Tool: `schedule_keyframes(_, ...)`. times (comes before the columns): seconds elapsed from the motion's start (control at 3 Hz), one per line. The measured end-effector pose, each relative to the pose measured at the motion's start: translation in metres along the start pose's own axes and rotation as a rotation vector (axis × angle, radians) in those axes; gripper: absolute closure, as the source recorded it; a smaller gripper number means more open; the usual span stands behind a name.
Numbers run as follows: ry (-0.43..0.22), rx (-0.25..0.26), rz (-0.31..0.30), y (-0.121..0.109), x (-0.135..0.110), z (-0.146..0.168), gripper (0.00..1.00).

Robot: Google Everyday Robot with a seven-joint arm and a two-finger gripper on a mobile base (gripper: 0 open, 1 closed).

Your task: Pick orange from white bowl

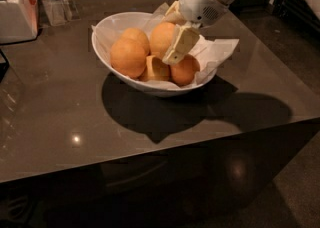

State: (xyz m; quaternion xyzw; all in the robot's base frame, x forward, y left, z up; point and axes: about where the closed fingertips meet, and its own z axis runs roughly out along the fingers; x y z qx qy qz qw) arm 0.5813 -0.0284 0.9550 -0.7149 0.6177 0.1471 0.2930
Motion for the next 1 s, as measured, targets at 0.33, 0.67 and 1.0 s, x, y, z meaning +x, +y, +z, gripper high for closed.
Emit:
schedule_keyframes(0.33, -0.007, 0.094, -0.020, 0.025, -0.006, -0.028, 1.00)
schedule_keyframes(0.67, 0.009, 0.215, -0.019, 0.061, -0.012, -0.058, 1.00)
schedule_keyframes(1.0, 0.020, 0.318, -0.007, 0.093, -0.014, -0.080, 1.00)
